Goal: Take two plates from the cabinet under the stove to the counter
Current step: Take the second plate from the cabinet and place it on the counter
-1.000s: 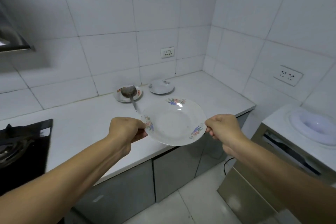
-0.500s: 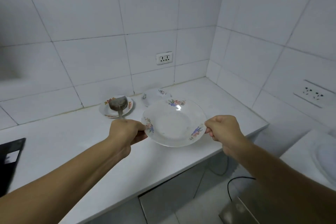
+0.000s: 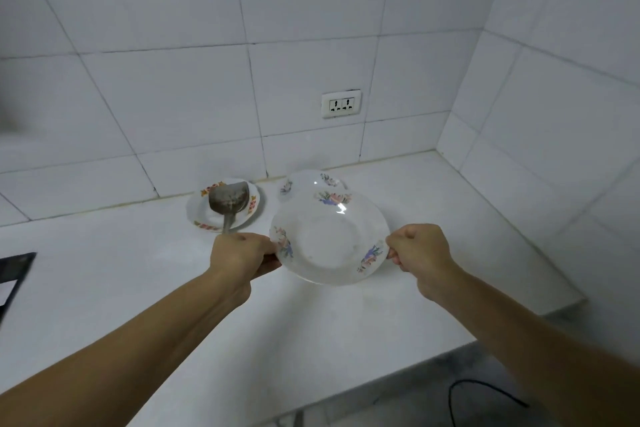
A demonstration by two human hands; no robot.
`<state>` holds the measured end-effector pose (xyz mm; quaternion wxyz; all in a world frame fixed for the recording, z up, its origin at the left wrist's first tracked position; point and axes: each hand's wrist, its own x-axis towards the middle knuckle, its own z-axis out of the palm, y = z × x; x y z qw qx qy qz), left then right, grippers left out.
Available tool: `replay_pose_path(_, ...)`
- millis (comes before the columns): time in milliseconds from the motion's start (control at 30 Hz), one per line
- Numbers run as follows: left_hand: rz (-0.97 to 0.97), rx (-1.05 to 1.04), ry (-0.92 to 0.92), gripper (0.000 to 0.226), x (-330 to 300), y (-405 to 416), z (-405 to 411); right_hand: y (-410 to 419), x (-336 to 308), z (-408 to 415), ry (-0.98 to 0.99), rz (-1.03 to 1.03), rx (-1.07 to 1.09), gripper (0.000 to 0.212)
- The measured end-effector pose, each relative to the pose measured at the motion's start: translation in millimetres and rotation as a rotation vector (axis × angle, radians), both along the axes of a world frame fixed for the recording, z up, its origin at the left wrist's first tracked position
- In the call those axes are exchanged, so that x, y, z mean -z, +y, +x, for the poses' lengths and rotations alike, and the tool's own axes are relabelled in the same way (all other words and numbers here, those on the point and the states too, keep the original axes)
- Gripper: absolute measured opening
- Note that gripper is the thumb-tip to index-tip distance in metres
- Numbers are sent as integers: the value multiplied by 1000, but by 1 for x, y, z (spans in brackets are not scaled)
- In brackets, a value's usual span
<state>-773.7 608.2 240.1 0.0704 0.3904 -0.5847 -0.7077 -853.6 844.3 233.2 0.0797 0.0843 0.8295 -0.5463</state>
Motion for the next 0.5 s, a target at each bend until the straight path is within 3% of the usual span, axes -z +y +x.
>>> replay_pose_path(500,55,-62,-56,7,79,-60,-154,-76,71,-167,-51,145,-69,14)
